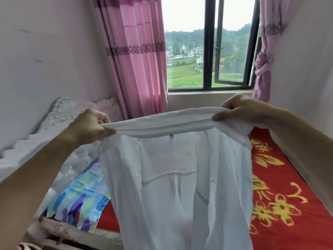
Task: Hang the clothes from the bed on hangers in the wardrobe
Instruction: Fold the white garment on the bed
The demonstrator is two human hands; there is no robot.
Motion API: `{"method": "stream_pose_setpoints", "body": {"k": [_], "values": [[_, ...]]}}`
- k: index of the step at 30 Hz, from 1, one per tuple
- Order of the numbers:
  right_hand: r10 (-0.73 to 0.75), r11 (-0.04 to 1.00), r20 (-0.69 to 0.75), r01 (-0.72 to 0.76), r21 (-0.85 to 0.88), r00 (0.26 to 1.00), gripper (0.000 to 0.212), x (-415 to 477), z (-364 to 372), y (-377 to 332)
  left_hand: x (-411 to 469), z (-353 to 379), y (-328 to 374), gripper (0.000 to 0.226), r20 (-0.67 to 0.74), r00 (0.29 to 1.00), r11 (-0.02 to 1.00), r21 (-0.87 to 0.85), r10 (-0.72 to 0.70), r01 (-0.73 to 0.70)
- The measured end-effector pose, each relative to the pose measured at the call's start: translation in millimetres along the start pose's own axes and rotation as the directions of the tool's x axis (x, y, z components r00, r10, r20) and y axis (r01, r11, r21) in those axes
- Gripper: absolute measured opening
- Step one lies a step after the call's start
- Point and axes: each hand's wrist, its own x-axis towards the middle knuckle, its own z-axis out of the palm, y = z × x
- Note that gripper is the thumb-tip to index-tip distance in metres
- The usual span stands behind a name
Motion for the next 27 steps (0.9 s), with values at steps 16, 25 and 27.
{"method": "stream_pose_setpoints", "body": {"k": [16, 25, 27], "values": [[0.604, 0.795, -0.1, -0.606, 0.011, 0.791, 0.025, 212.6, 184.8, 252.4, 196.3, 287.9, -192.0, 0.019, 0.287, 0.896, 0.934, -0.017, -0.338, 0.357], [0.872, 0.466, -0.064, -0.784, 0.411, 0.485, 0.016, 349.8, 302.9, 387.4, 306.1, 471.0, -292.7, 0.009, 0.456, 0.72, 0.697, -0.256, -0.523, 0.669], [0.875, 0.444, -0.04, -0.766, 0.465, 0.483, 0.01, 363.4, 326.4, 419.8, 314.6, 509.5, -309.8, 0.02, 0.492, 0.699, 0.668, -0.278, -0.519, 0.691]]}}
